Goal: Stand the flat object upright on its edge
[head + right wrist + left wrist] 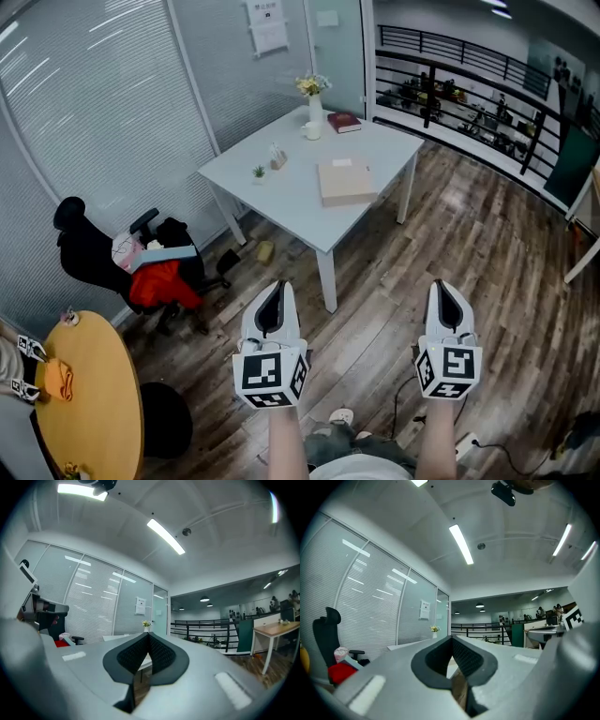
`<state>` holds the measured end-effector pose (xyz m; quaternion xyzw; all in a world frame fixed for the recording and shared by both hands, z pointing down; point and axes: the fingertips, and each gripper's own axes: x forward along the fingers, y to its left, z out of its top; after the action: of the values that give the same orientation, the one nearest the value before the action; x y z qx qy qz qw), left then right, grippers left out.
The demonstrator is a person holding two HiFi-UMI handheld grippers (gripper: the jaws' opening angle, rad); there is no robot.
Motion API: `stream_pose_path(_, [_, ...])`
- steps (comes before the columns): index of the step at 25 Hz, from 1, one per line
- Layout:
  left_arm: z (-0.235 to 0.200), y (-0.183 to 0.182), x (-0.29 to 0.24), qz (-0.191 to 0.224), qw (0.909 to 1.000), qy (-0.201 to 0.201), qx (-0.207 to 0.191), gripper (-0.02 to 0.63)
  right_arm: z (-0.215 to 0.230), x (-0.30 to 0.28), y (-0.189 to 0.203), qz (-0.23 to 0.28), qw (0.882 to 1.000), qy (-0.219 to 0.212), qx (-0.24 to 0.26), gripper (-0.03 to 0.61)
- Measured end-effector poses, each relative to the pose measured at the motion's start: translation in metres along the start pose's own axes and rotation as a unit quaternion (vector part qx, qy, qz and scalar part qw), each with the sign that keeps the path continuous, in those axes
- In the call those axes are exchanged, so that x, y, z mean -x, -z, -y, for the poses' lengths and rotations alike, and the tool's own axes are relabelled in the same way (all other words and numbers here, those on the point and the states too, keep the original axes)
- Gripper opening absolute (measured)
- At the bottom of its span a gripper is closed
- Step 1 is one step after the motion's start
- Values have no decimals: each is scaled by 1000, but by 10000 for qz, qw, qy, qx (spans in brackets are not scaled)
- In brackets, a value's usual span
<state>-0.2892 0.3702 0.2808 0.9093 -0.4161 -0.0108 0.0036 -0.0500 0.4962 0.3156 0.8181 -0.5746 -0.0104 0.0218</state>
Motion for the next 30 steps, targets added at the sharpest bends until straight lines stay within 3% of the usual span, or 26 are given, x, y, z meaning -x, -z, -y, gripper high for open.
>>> stream_pose_path(4, [-12,1,-15,16,10000,-42,-3,2,1,-15,1,38,9999,40,-97,15])
stream_pose_path(7, [-25,2,-27,51,9999,-74,64,2,-1,-30,3,6,9999,27,-114,61])
stream_pose_path(10, [-37,1,-38,106,9998,-21,192,109,-6,-43,4,-3,9999,-65,-136,155])
stream_pose_path(14, [-51,6,-52,58,9996,-106,257,306,-12,-58,12,-93,9993,-137,-326,312])
stream_pose_path(16, [-55,10,-59,-19,9996,-159,241,345,-13,-65,17,-172,9990,-195,-376,386])
stream_pose_path(30, [-56,27,-127,-160,9992,-78,365,365,-1,-131,31,-314,9975,-411,-489,423])
